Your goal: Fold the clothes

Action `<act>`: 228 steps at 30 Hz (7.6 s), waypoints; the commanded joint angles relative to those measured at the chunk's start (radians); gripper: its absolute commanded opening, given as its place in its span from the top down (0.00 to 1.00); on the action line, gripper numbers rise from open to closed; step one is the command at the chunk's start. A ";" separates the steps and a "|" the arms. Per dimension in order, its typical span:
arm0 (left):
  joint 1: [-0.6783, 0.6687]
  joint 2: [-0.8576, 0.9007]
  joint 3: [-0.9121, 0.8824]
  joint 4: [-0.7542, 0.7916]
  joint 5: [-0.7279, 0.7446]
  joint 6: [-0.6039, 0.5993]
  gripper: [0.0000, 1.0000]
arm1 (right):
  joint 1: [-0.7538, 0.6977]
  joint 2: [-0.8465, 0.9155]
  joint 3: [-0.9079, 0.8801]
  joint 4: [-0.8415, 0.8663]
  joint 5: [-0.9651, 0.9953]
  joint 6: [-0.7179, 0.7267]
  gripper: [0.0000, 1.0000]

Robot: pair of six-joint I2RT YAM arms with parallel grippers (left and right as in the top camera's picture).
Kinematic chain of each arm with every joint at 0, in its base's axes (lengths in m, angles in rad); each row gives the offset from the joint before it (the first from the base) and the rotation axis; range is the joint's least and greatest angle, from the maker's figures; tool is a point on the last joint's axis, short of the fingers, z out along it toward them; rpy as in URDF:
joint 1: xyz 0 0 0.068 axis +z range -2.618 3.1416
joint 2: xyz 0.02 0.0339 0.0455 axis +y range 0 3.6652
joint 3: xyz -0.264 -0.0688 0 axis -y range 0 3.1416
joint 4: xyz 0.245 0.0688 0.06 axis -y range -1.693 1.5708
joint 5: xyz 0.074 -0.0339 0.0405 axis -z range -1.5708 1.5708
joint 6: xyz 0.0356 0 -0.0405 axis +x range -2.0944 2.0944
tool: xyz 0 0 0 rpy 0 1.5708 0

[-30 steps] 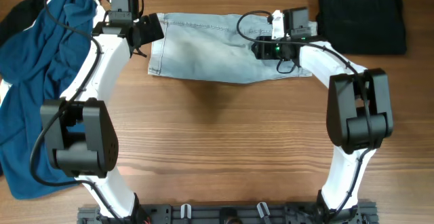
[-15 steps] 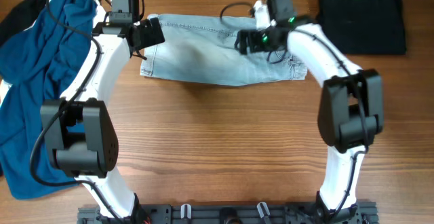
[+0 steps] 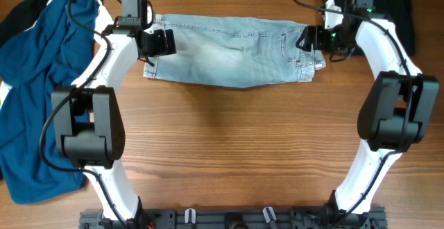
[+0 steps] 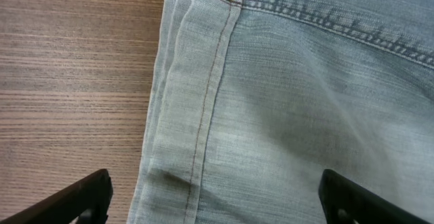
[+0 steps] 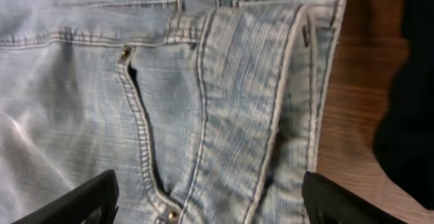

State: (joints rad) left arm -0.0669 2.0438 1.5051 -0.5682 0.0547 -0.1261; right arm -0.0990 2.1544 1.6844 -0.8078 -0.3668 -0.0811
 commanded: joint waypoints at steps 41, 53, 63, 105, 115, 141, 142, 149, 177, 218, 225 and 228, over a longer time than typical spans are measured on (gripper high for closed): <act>0.050 0.281 0.002 0.191 0.127 -0.016 0.96 | 0.035 -0.002 -0.224 0.230 0.127 0.168 0.17; 0.050 0.281 0.002 0.183 0.127 -0.016 0.96 | 0.035 -0.001 -0.340 0.371 0.122 0.270 0.22; 0.050 0.281 0.002 0.169 0.127 -0.017 0.96 | 0.013 -0.018 -0.433 0.463 0.040 0.327 0.96; -0.014 -0.048 0.002 -0.121 0.259 -0.148 0.00 | 0.535 -0.114 -0.120 0.562 0.060 0.529 0.96; 0.116 -0.232 0.002 -0.117 0.248 -0.229 0.00 | 0.576 -0.064 -0.120 0.631 -0.039 0.522 0.70; 0.193 -0.198 0.002 -0.155 0.198 -0.146 0.00 | 0.486 0.029 -0.060 0.197 -0.036 -0.051 0.41; 0.193 -0.196 0.002 -0.156 0.198 -0.146 0.00 | 0.486 0.042 -0.062 0.185 -0.020 -0.051 0.43; 0.193 -0.196 0.002 -0.159 0.198 -0.143 0.00 | 0.405 0.113 -0.063 0.161 0.071 -0.021 0.54; 0.284 -0.192 0.000 -0.153 0.127 -0.143 0.00 | 0.630 0.100 0.176 0.092 0.477 0.083 0.01; 0.293 -0.192 0.000 -0.207 0.127 -0.143 0.00 | 0.086 -0.438 0.275 -0.010 0.605 0.364 0.96; 0.293 -0.192 0.000 -0.214 0.127 -0.143 0.00 | 0.058 -0.437 0.271 -0.110 0.925 1.141 0.96; 0.293 -0.192 0.000 -0.223 0.127 -0.143 0.00 | 0.058 -0.421 0.270 -0.167 0.929 1.355 0.96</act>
State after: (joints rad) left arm 0.2256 1.8400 1.5116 -0.7856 0.1864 -0.2897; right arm -0.0448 1.7439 1.9396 -0.9630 0.4808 0.9646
